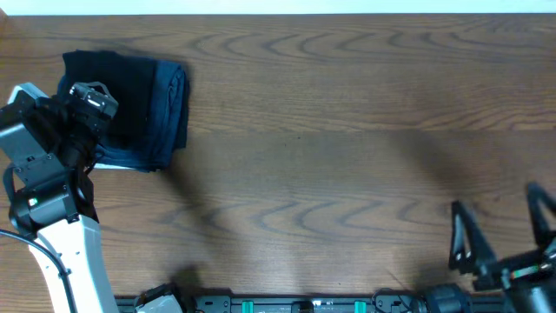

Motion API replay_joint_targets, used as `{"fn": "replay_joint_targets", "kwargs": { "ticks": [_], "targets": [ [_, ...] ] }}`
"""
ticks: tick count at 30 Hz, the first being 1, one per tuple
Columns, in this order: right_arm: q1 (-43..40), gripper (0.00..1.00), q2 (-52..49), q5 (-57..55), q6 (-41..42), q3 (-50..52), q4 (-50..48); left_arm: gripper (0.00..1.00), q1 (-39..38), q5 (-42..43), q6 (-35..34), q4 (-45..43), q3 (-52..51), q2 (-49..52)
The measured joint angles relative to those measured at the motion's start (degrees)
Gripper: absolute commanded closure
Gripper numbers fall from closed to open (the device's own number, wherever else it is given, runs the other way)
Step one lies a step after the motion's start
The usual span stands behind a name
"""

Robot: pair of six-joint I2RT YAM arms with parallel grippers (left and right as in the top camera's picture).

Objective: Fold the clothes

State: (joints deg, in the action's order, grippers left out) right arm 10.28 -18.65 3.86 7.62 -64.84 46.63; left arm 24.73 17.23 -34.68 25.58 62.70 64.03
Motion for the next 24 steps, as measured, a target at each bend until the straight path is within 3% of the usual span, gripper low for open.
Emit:
{"fn": "replay_joint_targets", "kwargs": {
  "ticks": [6,18,24],
  "targets": [
    [-1.66,0.01,10.32,-0.39,0.0,16.98,-5.35,0.02,0.0,0.0,0.0,-0.02,0.0,0.0],
    [-4.2,0.01,15.72,-0.92,-0.02,48.15,-42.84,0.02,0.0,0.0,0.0,0.04,0.0,0.02],
    [-5.09,0.01,15.76,-1.29,-0.02,58.86,-52.5,0.02,0.0,0.0,0.0,0.02,0.0,0.02]
  ]
}}
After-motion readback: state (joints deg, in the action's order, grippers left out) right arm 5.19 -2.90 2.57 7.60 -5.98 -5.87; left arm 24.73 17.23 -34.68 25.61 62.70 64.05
